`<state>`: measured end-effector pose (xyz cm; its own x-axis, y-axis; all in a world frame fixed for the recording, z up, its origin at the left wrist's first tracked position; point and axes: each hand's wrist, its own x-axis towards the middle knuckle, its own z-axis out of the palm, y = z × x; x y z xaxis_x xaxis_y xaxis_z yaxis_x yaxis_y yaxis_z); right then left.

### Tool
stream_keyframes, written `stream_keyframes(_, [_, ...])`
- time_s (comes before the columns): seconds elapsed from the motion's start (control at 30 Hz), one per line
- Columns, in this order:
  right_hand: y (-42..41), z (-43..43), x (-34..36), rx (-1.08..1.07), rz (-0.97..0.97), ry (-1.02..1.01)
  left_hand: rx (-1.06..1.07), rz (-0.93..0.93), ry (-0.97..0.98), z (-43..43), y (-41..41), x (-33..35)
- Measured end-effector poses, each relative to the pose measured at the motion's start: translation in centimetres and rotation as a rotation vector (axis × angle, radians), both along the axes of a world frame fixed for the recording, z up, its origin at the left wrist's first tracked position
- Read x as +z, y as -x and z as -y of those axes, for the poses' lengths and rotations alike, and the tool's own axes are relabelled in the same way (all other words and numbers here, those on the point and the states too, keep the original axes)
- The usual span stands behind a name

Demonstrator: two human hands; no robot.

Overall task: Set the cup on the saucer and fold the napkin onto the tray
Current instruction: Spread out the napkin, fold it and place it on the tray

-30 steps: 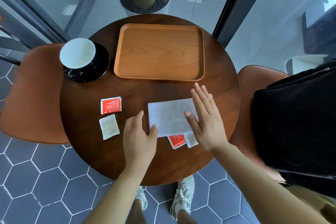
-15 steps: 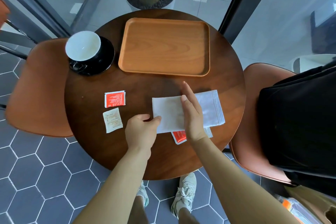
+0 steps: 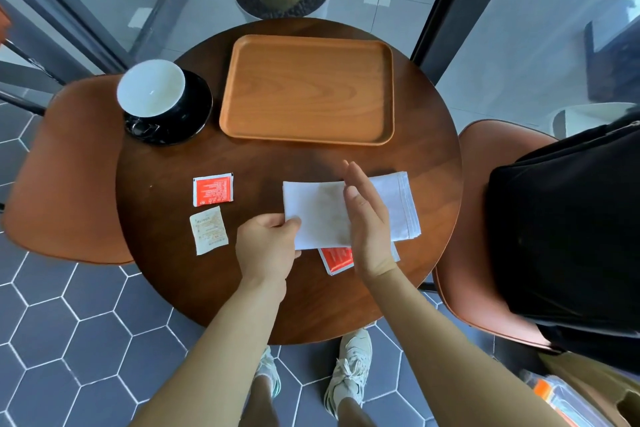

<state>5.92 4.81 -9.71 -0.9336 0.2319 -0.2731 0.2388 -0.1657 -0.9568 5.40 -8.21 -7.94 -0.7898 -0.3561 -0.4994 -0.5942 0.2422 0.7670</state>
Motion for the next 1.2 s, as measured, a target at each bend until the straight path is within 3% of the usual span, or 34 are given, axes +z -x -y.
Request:
stream_keyframes(0.13, [-0.2,-1.9,0.1,-0.097,-0.008,0.02,0.012,-0.03,0.013,0.1,0.0,0.3])
stream_keyframes(0.27, [-0.4,-4.5,-0.6,-0.217,0.027,-0.121,0.003,-0.052,0.0,0.1,0.1,0.7])
stream_keyframes(0.47, [-0.3,-5.5,-1.4,-0.026,0.123,-0.227,-0.034,-0.127,0.018,-1.0,-0.9,1.6])
stream_keyframes(0.7, [1.1,-6.1,0.9,0.12,0.204,-0.115,-0.208,-0.333,0.214,-3.2,-1.3,3.4])
stream_keyframes(0.8, [2.5,-7.0,2.8,0.218,0.234,-0.119,-0.28,-0.394,0.208,-4.8,-1.5,4.3])
stream_keyframes(0.9, [3.8,-7.5,4.9,0.344,0.247,-0.316,-0.337,-0.453,0.208,-6.2,-1.9,4.7])
stream_keyframes(1.07, [5.3,-8.0,6.9,0.423,0.258,-0.817,-0.404,-0.539,0.233,-8.1,-2.5,4.5])
stream_keyframes(1.2, [5.8,-9.7,6.8,0.432,0.252,-0.998,-0.441,-0.592,0.245,-9.7,-3.0,3.7])
